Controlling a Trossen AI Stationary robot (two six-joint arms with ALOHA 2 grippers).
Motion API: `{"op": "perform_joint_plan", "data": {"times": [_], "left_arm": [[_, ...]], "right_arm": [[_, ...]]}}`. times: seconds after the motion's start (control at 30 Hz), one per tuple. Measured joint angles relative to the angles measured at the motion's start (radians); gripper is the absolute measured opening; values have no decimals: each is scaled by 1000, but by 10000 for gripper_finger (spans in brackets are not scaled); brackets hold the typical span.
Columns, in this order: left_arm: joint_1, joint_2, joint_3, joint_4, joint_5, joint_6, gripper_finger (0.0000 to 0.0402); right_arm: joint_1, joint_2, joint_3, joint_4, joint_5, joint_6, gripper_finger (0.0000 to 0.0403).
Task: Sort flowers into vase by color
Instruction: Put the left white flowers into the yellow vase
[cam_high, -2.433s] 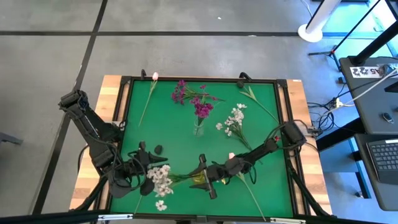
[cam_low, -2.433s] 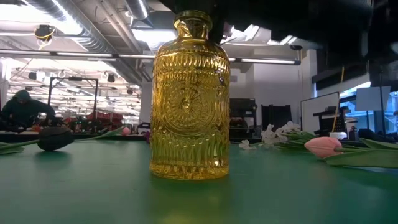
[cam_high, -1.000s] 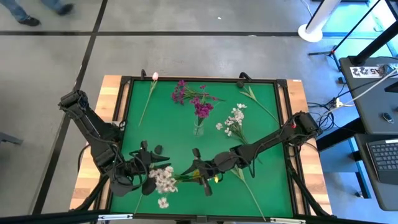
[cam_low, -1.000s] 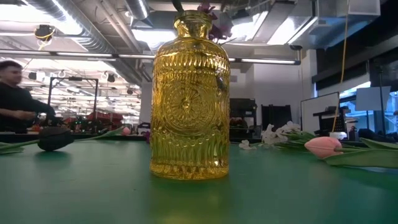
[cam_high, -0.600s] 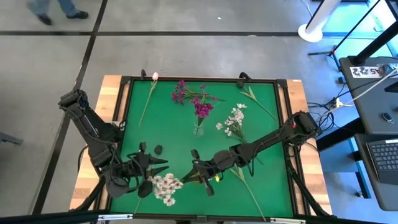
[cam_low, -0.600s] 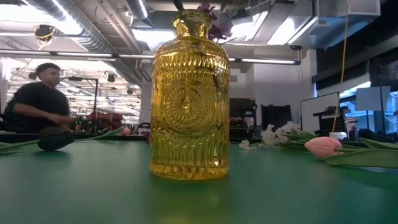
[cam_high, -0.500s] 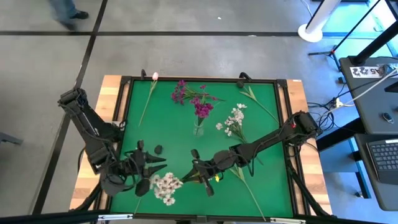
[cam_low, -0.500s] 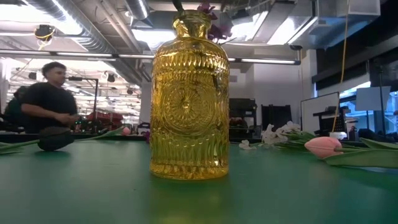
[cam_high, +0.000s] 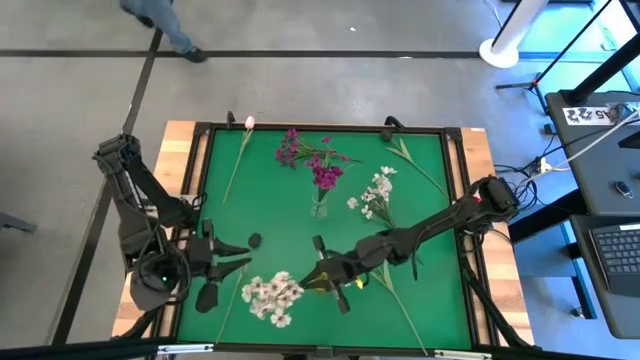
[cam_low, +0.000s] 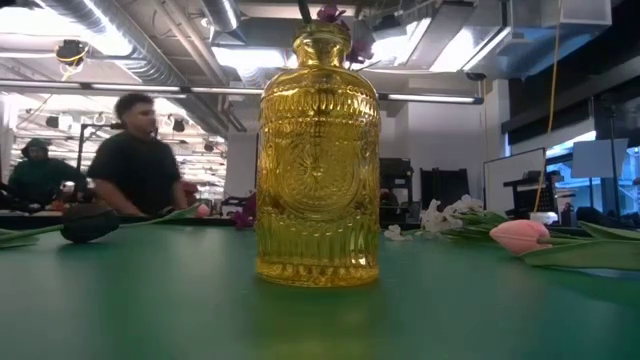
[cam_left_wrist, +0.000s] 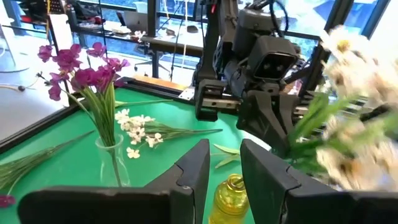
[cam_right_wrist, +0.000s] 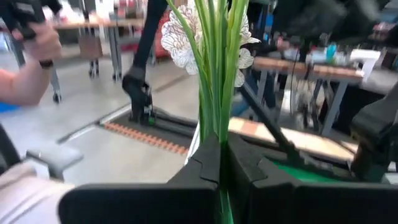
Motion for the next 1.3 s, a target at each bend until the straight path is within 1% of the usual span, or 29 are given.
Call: {"op": "perform_joint_plan", "data": {"times": [0.23, 0.3, 0.47, 0.63, 0.8, 1.03, 1.13, 1.3], "left_arm": [[-6, 0, 0, -2, -11, 0, 87], [-6, 0, 0, -3, -12, 0, 87], [-6, 0, 0, -3, -19, 0, 87], [-6, 0, 0, -4, -19, -1, 87], [-6, 0, 0, -4, -19, -1, 87], [-5, 0, 0, -5, -20, -1, 87], [-5, 0, 0, -7, -20, -1, 87], [-5, 0, 1, -19, -20, -5, 87]], "right_arm": [[-1, 0, -200, 409, 2, 35, 4], [0, 0, -246, 465, 25, 40, 3], [7, 0, -329, 543, 74, 57, 3], [13, 0, -365, 545, 73, 65, 6], [13, 2, -394, 509, 88, 127, 16], [12, 24, -393, 496, 93, 136, 15], [10, 29, -393, 492, 126, 137, 15], [-18, 29, -393, 526, 133, 136, 15]]}}
